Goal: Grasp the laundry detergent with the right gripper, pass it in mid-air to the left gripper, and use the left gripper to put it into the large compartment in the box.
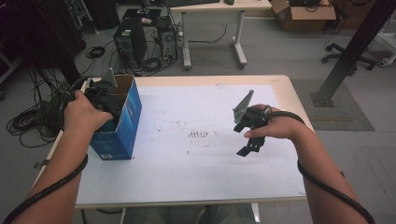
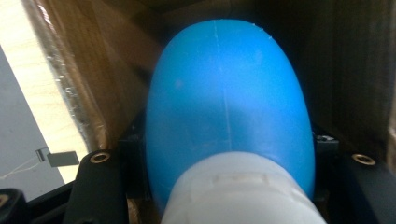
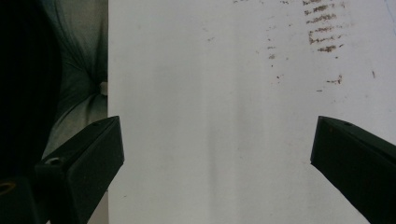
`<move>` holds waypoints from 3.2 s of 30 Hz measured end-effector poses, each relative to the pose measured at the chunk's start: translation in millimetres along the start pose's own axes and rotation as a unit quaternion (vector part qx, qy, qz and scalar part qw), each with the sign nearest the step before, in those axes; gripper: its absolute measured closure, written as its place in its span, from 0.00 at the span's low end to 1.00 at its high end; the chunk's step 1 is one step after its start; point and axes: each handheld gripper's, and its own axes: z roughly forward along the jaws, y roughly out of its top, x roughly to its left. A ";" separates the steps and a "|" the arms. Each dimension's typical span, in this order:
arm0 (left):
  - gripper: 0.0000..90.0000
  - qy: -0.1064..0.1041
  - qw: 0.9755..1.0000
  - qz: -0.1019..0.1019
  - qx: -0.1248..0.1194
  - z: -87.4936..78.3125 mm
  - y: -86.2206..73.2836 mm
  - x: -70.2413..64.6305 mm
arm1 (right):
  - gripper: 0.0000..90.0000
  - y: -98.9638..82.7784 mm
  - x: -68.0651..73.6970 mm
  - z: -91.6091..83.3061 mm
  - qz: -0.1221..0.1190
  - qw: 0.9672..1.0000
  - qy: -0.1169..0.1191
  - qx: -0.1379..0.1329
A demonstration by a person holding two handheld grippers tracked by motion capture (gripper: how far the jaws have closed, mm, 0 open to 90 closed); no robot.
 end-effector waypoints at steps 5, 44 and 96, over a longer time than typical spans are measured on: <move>0.42 0.000 1.000 0.001 -0.003 1.2 -1.0 0.5 | 0.03 0.5 0.0 0.4 -0.001 1.000 0.000 0.001; 0.34 0.009 1.000 -0.004 -0.023 -20.6 -2.4 -4.6 | 0.03 -2.0 1.6 -3.5 0.000 1.000 -0.009 -0.010; 0.00 0.009 0.992 0.122 -0.039 -88.5 -5.2 -47.9 | 0.03 -1.0 7.5 -17.9 -0.007 1.000 -0.020 -0.016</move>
